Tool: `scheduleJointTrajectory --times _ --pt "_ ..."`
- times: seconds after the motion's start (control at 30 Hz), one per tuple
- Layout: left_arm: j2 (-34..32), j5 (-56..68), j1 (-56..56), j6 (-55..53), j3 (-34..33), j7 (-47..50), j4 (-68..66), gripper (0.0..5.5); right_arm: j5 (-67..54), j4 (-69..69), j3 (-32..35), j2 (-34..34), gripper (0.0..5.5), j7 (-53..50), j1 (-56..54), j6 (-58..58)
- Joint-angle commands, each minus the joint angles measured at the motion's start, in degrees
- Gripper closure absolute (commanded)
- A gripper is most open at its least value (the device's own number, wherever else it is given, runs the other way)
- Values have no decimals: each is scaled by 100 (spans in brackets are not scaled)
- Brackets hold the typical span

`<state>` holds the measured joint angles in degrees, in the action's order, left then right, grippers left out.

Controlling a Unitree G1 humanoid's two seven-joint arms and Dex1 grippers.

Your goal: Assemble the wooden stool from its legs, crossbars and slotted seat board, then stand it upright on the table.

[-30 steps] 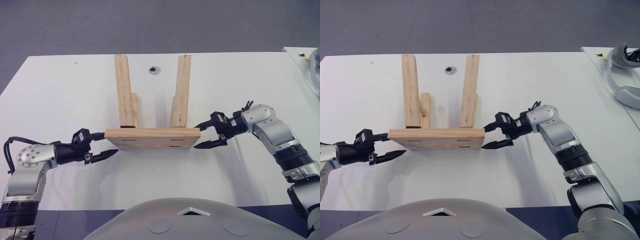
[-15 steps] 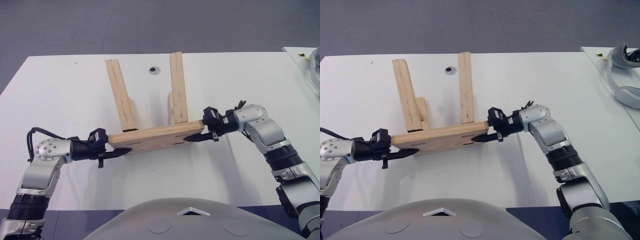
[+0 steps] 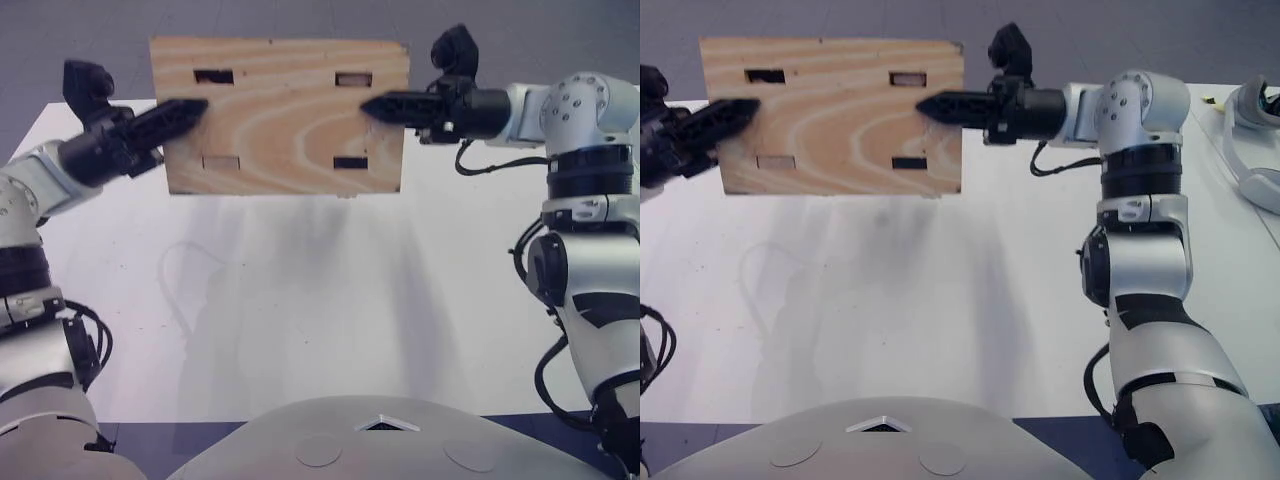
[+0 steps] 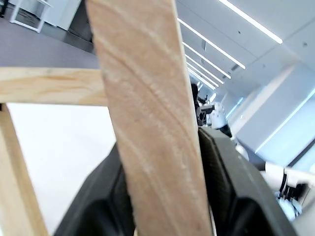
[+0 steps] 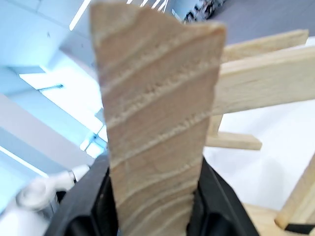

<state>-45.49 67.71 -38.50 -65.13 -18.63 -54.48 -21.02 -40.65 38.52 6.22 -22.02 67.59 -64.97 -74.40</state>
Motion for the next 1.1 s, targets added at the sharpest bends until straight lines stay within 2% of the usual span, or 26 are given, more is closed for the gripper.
scheduleJointTrajectory --times 0.03,0.13,0.27,0.43,0.5,0.53,0.77,0.87,0.9,1.1 --pt "727 -555 -1874 303 -412 2645 -1727 387 379 2144 906 1193 404 -3169 -1789 1723" --pt "1036 -727 -1974 901 -787 3960 -2429 387 270 3018 1504 1400 403 -5021 -1876 2705" --pt "1215 -774 -2041 1755 -1150 4888 -3198 389 159 3431 1876 1750 402 -6327 -1516 3601" --pt "1378 -1338 -1980 2621 -902 5144 -3748 389 148 3698 2023 1999 402 -7408 -721 4546" --pt "1480 -1281 -1987 2940 -1070 5324 -3952 389 96 3730 2014 2030 402 -7489 -632 4708" --pt "1507 -1341 -1987 2974 -1056 5288 -3980 370 43 3743 2029 2039 360 -7491 -621 4814" --pt "1581 -1663 -1673 2847 -1088 5201 -3561 265 -10 3809 2225 1933 233 -7503 -756 4807" --pt "1459 -1839 -1348 2600 -1064 4984 -2936 210 154 3778 2149 1828 169 -6804 -765 4300" --pt "1412 -1863 -1228 2478 -1067 4932 -2714 184 250 3762 2073 1782 162 -6530 -756 4114" --pt "1150 -1284 -67 1358 -1576 4774 -342 184 442 3673 1999 1244 162 -5353 -824 3439"
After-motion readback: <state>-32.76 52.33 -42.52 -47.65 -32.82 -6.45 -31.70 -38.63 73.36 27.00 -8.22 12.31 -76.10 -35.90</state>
